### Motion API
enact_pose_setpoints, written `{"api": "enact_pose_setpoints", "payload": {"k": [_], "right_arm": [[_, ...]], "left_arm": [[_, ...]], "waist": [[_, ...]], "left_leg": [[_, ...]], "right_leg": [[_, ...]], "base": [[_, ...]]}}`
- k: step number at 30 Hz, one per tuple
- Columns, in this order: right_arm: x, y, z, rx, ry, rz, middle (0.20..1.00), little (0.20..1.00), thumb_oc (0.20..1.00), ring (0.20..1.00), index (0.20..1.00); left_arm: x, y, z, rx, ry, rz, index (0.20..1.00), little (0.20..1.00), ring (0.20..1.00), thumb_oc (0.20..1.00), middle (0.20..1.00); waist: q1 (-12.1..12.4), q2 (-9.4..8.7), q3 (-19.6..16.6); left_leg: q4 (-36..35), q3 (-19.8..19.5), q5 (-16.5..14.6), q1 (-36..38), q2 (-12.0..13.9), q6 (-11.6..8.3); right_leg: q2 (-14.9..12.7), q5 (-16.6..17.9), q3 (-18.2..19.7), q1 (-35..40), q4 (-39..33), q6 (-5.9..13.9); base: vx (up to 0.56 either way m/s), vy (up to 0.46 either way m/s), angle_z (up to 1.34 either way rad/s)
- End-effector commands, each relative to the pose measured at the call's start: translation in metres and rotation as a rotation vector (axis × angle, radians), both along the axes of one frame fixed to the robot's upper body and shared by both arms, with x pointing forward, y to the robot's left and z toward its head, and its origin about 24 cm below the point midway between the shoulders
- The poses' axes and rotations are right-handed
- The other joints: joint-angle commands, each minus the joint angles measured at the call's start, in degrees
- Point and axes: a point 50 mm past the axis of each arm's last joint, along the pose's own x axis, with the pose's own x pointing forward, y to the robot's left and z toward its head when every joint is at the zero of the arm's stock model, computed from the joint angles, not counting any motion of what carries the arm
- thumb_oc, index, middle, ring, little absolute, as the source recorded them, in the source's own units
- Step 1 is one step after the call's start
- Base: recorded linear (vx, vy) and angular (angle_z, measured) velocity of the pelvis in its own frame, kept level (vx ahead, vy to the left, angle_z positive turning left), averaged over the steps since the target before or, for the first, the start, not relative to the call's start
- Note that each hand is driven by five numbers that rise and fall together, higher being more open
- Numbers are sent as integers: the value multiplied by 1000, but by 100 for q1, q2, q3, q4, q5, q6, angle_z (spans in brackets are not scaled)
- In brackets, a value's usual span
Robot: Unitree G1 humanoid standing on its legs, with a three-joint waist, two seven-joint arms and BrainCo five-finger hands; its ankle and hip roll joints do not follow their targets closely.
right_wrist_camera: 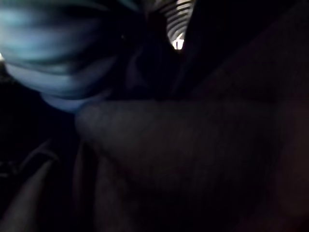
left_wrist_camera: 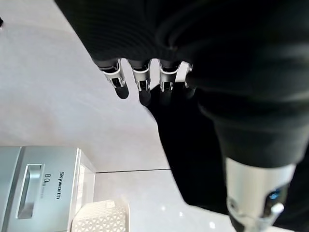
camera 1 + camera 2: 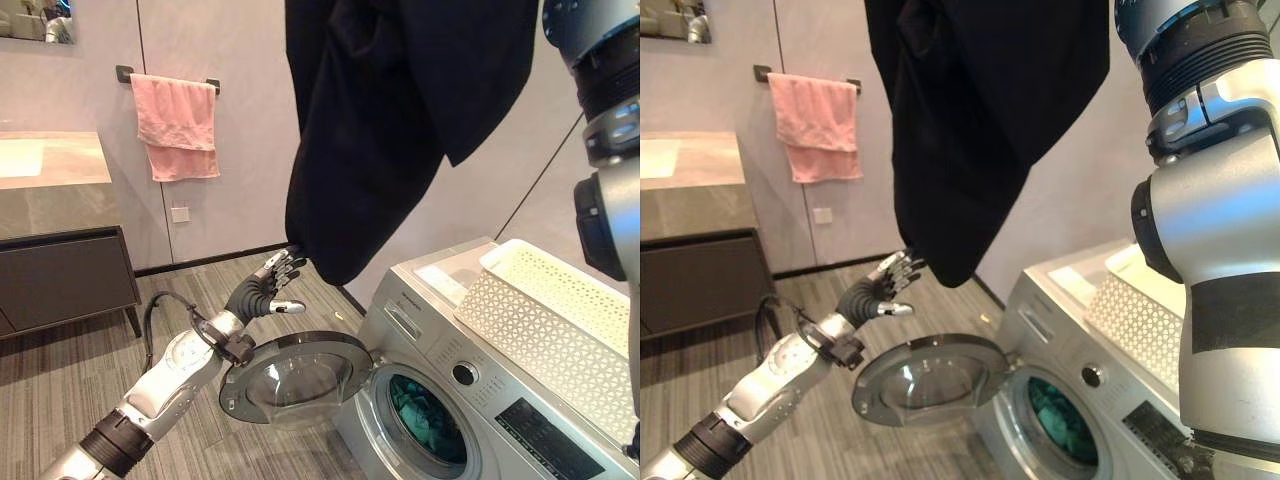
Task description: Grab the laundry basket,head to the washer,open it,put in the laundry and shut it.
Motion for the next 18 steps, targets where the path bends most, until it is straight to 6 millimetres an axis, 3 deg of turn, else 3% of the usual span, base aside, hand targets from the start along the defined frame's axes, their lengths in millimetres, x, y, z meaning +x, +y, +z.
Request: {"api": "enact_pose_setpoints", "payload": {"k": [1,4,8,10,12,18], "right_arm": [[-21,2,29,29,-91,22,200,200,200,200,200],[-18,8,25,23,-77,41,200,200,200,200,200],[-6,39,5,15,-38,171,200,200,200,200,200],[-4,41,1,25,-30,182,200,200,200,200,200],[0,59,-12,38,-6,255,200,200,200,200,200],[3,76,-31,34,11,324,200,200,200,200,200]], "left_arm": [[15,-8,33,-113,-123,1,1000,1000,1000,1000,1000],[16,-10,34,-147,-122,7,1000,1000,1000,1000,1000],[22,-23,51,-290,-160,18,1000,1000,1000,1000,1000],[23,-26,54,-304,-169,12,1000,1000,1000,1000,1000],[27,-37,72,-354,-236,4,1000,1000,1000,1000,1000],[29,-45,96,-436,-318,14,1000,1000,1000,1000,1000]], "waist": [[-63,-378,19],[-79,-374,22],[-238,-401,63],[-258,-397,56],[-373,-386,62],[-516,-332,66]], "left_leg": [[57,540,-112,324,-585,322],[47,565,-116,336,-575,326],[16,684,-137,368,-542,334],[4,703,-140,374,-535,334],[-21,778,-150,418,-513,334],[-53,886,-164,469,-494,339]], "right_leg": [[42,-274,280,311,-5,125],[44,-274,301,311,-5,119],[59,-262,429,272,-5,81],[66,-260,448,263,-5,77],[89,-255,525,247,-5,47],[111,-258,640,216,-5,17]], "base": [[0,0,0],[0,0,0],[-3,-2,-1],[-10,-7,-5],[-18,-10,-10],[-10,-2,-9]]}}
